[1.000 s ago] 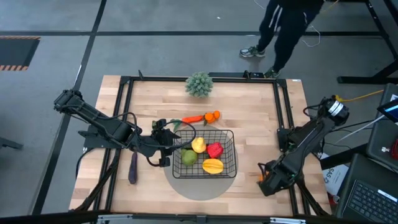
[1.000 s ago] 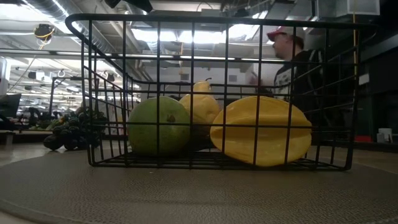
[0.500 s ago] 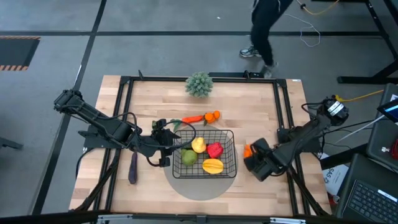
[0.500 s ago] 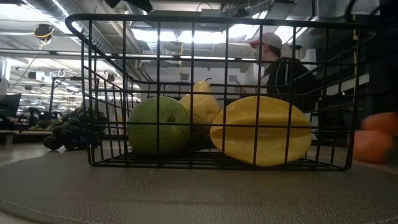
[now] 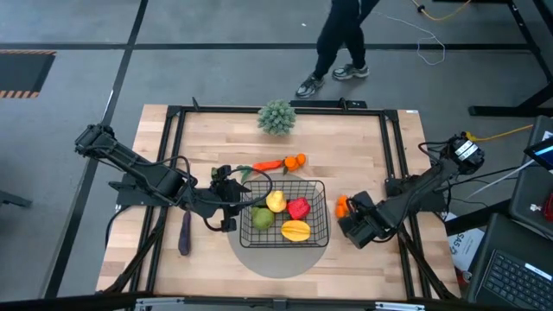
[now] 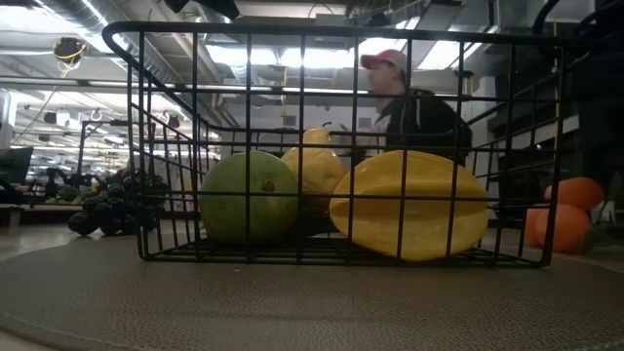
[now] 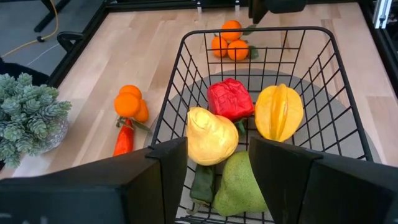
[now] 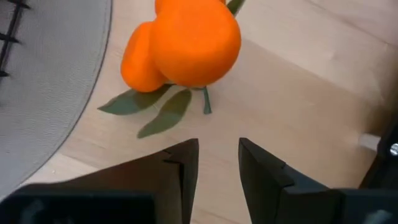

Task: Build produce basket
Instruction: Put the grapes into the black wire basket

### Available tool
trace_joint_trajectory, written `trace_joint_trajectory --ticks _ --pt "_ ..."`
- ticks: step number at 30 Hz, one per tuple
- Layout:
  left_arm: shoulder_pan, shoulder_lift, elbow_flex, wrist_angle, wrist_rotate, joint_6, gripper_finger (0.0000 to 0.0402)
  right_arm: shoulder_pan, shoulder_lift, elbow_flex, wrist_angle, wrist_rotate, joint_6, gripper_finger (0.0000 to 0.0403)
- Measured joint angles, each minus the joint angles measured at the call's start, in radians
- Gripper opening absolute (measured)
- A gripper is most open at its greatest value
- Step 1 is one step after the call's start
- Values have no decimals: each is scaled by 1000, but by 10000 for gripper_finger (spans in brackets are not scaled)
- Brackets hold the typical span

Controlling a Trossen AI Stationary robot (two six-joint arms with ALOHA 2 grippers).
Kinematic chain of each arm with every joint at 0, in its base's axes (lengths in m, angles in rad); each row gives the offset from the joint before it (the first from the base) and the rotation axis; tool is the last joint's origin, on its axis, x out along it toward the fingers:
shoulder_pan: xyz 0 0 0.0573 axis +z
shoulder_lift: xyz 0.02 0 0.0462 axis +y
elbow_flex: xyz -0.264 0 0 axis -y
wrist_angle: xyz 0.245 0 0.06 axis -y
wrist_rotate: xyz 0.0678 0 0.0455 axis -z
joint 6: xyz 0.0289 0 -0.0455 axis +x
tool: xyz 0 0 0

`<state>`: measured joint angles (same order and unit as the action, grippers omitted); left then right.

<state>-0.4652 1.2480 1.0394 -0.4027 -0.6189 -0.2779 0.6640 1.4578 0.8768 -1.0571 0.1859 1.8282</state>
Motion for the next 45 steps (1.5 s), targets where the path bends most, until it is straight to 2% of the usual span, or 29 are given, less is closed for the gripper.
trace_joint_trajectory --ticks 5,7,11,13,18,23,26,31,36,40,42,45 --pt "0 3 -2 -1 4 -35 159 0 0 0 16 3 0 103" --pt "0 18 -4 -18 49 -68 159 0 0 0 20 -6 -1 103" --pt "0 23 -6 -122 207 -92 159 0 0 0 21 -92 -5 103" --pt "0 23 -6 -178 279 -165 159 0 0 0 21 -112 -5 103" --pt "-11 23 -6 -282 484 -345 159 0 0 0 21 -116 -6 103" --pt "-34 23 -6 -417 732 -511 159 0 0 0 20 -111 -8 103" --pt "-45 22 -6 -506 795 -629 156 0 0 0 20 -93 -27 103" --pt "-84 22 -6 -691 762 -787 155 0 0 0 20 -90 -34 103" --pt "-98 22 -6 -818 543 -791 155 0 0 0 20 -90 -34 103" --pt "-73 22 -6 -825 387 -855 155 0 0 0 21 -91 -27 103" --pt "-56 22 -6 -832 364 -937 155 0 0 0 22 -91 -27 103" --pt "-30 22 -6 -865 362 -978 155 0 0 0 27 -91 -27 103"
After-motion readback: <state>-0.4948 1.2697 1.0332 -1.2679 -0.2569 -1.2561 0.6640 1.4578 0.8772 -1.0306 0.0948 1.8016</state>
